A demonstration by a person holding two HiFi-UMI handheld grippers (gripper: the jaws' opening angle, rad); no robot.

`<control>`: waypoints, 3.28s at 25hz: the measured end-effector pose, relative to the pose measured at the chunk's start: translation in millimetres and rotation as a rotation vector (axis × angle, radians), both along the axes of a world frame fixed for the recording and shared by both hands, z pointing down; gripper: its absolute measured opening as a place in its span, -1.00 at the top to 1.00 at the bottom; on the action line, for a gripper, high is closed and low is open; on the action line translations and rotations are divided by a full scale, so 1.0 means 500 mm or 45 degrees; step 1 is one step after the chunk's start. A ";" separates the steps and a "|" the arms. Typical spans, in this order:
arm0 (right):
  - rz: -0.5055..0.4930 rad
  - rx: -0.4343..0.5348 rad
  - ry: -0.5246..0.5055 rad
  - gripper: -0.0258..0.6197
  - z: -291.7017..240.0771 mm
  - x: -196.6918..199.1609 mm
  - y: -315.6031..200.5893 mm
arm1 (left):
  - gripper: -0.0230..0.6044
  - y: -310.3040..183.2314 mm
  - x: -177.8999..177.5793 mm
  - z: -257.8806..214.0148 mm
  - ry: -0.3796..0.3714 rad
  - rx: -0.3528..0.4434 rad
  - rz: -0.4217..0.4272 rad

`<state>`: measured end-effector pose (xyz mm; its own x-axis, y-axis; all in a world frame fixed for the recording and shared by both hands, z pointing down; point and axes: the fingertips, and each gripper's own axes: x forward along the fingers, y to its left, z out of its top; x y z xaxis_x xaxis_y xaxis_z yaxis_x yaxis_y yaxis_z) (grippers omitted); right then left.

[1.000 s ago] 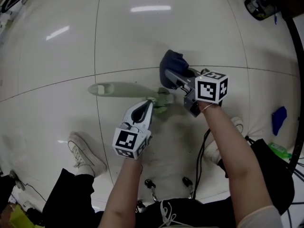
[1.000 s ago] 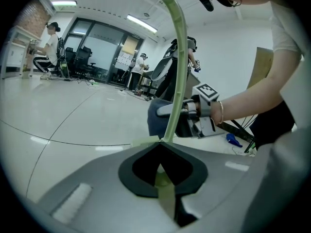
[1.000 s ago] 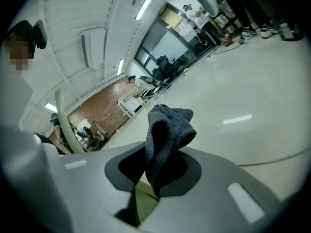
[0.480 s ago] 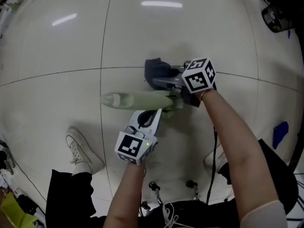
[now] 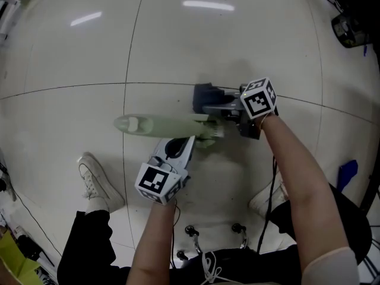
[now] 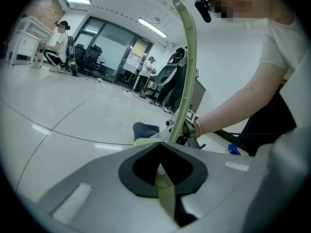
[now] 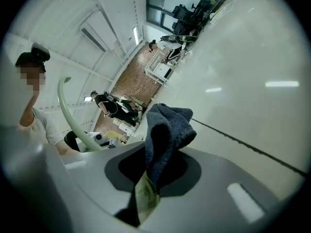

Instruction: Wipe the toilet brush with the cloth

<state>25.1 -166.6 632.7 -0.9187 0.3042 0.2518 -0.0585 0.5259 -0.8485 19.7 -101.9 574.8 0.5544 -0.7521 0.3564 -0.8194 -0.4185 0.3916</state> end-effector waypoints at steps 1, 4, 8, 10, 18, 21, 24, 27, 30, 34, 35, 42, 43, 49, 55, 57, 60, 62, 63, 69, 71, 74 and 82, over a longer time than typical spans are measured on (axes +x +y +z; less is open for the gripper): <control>0.012 -0.007 -0.005 0.73 -0.001 0.010 -0.001 | 0.91 -0.001 -0.002 -0.001 0.003 0.004 -0.006; 0.066 -0.030 -0.004 0.73 -0.002 0.046 0.000 | 0.91 0.000 -0.005 -0.002 0.014 0.000 -0.015; 0.123 -0.053 0.013 0.73 0.005 0.102 0.011 | 0.91 0.005 -0.002 0.001 0.034 -0.028 -0.003; 0.132 -0.022 0.040 0.73 0.008 0.134 0.022 | 0.91 0.008 0.000 0.005 0.042 -0.040 0.023; 0.522 0.221 0.132 0.73 -0.028 0.224 0.073 | 0.91 0.027 0.003 0.008 0.000 -0.077 0.212; 0.726 0.350 0.200 0.73 -0.044 0.228 0.105 | 0.91 0.025 -0.016 -0.007 0.024 -0.052 0.203; 0.906 0.442 0.317 0.73 -0.059 0.220 0.160 | 0.91 0.018 -0.057 -0.029 0.053 -0.023 0.153; 0.978 0.517 0.407 0.73 -0.077 0.174 0.223 | 0.91 0.001 -0.103 -0.058 0.064 0.018 0.091; 0.976 0.514 0.446 0.73 -0.079 0.086 0.275 | 0.91 -0.023 -0.146 -0.089 0.083 0.061 0.039; 0.995 0.408 0.442 0.73 -0.073 -0.056 0.299 | 0.91 -0.017 -0.183 -0.106 0.064 0.087 0.066; 1.001 0.408 0.443 0.73 -0.076 -0.085 0.292 | 0.91 -0.012 -0.190 -0.104 0.054 0.087 0.080; 1.313 0.024 0.505 0.73 -0.026 -0.130 0.230 | 0.91 0.007 -0.252 -0.074 0.063 0.040 0.123; 1.371 -0.066 0.510 0.73 -0.013 -0.121 0.233 | 0.91 0.007 -0.257 -0.072 0.070 0.040 0.128; 1.578 -0.304 0.587 0.73 0.073 -0.060 0.268 | 0.91 0.015 -0.266 -0.066 0.098 0.036 0.146; 1.526 -0.391 0.684 0.73 0.103 -0.064 0.307 | 0.91 0.016 -0.279 -0.064 0.095 0.038 0.132; 1.487 -0.363 0.669 0.73 0.080 -0.095 0.295 | 0.91 0.010 -0.296 -0.075 0.068 0.082 0.087; 1.506 -0.316 0.521 0.73 0.015 -0.155 0.238 | 0.91 0.001 -0.321 -0.094 0.045 0.136 0.029; 1.540 -0.266 0.409 0.73 -0.033 -0.185 0.188 | 0.91 -0.006 -0.332 -0.101 0.050 0.148 0.008; 1.551 -0.221 0.386 0.73 -0.053 -0.193 0.166 | 0.91 -0.010 -0.337 -0.103 0.055 0.148 0.002; 1.668 -0.059 0.445 0.73 -0.077 -0.165 0.103 | 0.91 -0.020 -0.357 -0.105 0.084 0.147 -0.017; 1.698 -0.117 0.446 0.73 -0.062 -0.158 0.109 | 0.91 -0.014 -0.357 -0.100 0.058 0.149 -0.009; 1.701 -0.164 0.434 0.73 -0.052 -0.167 0.113 | 0.91 -0.008 -0.353 -0.093 -0.028 0.169 0.022; 1.833 -0.425 0.449 0.73 0.031 -0.149 0.155 | 0.91 0.005 -0.341 -0.076 -0.028 0.145 0.051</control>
<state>-49.3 -88.9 648.2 -0.3832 -0.6859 0.6186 -0.5578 -0.3620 -0.7469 -150.6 -99.2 536.7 0.5779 -0.7658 0.2822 -0.8090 -0.4917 0.3222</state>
